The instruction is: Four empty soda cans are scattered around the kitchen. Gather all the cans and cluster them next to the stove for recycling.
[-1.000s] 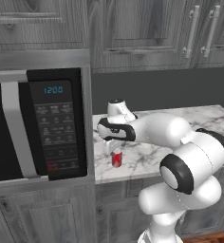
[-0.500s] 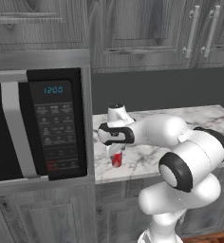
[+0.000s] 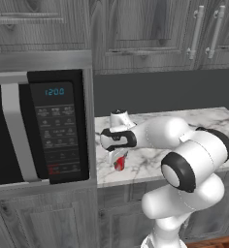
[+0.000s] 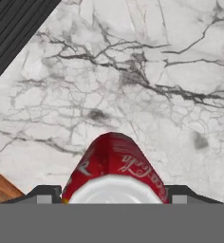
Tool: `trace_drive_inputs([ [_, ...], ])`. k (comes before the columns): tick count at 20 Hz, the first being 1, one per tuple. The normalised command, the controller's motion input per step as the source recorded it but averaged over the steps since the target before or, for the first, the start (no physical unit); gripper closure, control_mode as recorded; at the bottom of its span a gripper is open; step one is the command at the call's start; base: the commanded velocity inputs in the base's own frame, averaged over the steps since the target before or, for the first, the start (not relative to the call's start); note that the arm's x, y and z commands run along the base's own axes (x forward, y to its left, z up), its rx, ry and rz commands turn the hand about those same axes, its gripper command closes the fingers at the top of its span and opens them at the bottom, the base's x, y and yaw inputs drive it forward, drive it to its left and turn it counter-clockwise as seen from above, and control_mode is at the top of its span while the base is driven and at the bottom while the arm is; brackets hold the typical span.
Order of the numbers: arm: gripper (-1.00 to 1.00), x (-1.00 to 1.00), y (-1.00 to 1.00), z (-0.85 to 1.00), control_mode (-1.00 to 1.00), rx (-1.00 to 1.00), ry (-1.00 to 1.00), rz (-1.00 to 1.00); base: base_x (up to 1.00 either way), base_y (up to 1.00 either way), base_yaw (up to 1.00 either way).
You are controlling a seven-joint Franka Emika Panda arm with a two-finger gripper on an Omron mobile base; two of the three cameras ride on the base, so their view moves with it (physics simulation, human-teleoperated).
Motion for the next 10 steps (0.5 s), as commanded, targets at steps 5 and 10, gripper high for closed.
trace_drive_inputs([
  [5, 1.0, 0.0, -0.04, 0.13, -1.0, 0.0, 0.0, 0.0, 0.0, 0.0, 0.0],
  [10, 1.0, -0.24, -0.09, 0.62, -1.0, 0.0, 0.0, 0.0, 0.0, 0.0, 0.0],
])
